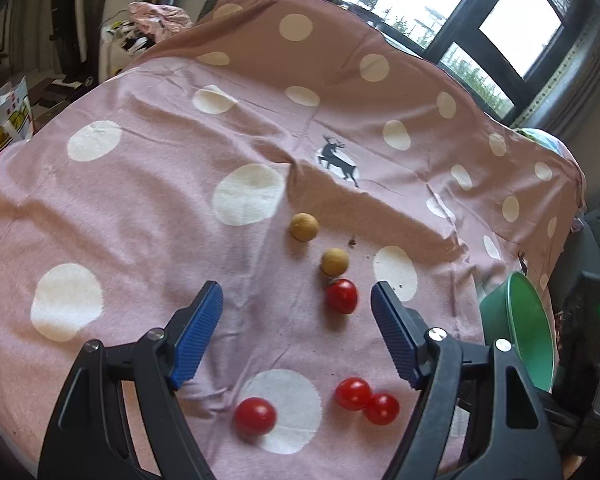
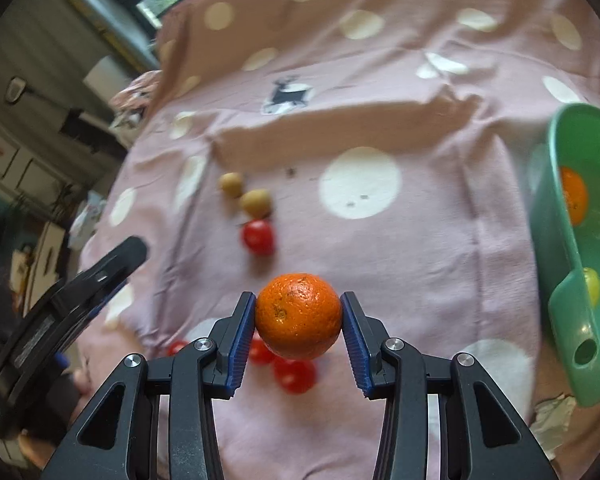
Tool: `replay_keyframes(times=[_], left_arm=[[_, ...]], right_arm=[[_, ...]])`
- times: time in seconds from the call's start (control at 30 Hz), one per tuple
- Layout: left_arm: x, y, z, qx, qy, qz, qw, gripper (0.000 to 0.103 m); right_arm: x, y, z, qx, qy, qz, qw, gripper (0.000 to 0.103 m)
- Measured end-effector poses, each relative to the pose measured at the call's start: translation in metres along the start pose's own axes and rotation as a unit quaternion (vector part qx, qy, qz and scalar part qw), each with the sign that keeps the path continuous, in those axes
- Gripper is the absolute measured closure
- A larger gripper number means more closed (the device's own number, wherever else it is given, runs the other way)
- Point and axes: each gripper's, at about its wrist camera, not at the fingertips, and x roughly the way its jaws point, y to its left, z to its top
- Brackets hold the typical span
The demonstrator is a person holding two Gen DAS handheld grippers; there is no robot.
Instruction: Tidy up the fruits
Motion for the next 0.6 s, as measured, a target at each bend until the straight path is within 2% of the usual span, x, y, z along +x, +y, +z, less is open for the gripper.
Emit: replay_keyframes(times=[0.23, 0.43, 0.6], left_arm=[[0.022, -0.022, -0.004, 0.022, 0.022, -0.016, 0.9994, 0.031], [0.023, -0.017, -0.003, 0.002, 0.023, -0.038, 0.9990, 0.032], [0.022, -0.018, -0.007, 0.002, 0.031, -0.055, 0.9980, 0.037]], right_arm=[[0.024, -0.020, 0.004, 0.017, 0.033, -0.032, 0.999, 0.058], [0.006, -0.022, 0.000, 0.014, 0.006, -0.034, 0.999, 0.058], [-0.020, -0.030, 0.001, 0.031, -0.040, -0.020, 0.999, 0.057]])
